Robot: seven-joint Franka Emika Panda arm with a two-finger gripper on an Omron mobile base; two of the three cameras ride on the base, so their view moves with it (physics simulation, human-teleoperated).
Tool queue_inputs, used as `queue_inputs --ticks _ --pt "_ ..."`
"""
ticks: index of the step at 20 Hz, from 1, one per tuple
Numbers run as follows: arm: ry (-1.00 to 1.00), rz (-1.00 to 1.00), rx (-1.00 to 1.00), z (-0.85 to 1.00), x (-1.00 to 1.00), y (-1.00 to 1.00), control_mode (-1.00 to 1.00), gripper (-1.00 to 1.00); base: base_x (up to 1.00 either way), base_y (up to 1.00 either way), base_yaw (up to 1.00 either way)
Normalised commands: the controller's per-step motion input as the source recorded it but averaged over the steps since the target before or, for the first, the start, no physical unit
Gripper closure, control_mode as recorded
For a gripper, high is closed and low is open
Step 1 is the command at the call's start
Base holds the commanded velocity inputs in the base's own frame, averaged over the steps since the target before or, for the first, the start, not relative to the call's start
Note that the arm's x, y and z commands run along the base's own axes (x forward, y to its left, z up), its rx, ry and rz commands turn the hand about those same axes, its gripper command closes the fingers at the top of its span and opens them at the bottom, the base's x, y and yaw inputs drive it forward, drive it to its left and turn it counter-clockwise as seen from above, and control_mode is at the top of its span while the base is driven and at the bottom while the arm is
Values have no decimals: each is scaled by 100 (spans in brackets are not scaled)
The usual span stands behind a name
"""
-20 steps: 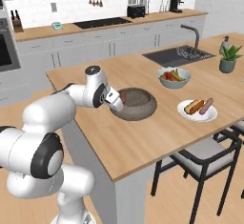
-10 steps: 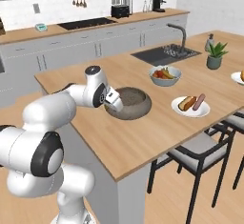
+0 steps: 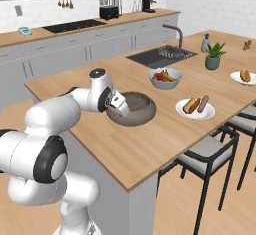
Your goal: Place one bun and one sausage from the bowl on each plate.
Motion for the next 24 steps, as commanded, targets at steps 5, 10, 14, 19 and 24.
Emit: queue_inputs --ticks 5,10,14,19,24 --pt "-1 1 11 43 100 -7 -100 -100 0 0 0" --pt "4 35 1 6 100 -14 -100 -100 0 0 0" --pt "10 30 -11 -35 22 4 -100 -100 0 0 0" --pt "17 32 -24 -41 3 3 -100 -100 0 0 0" --pt "5 3 -7 -15 5 24 -100 -100 0 0 0"
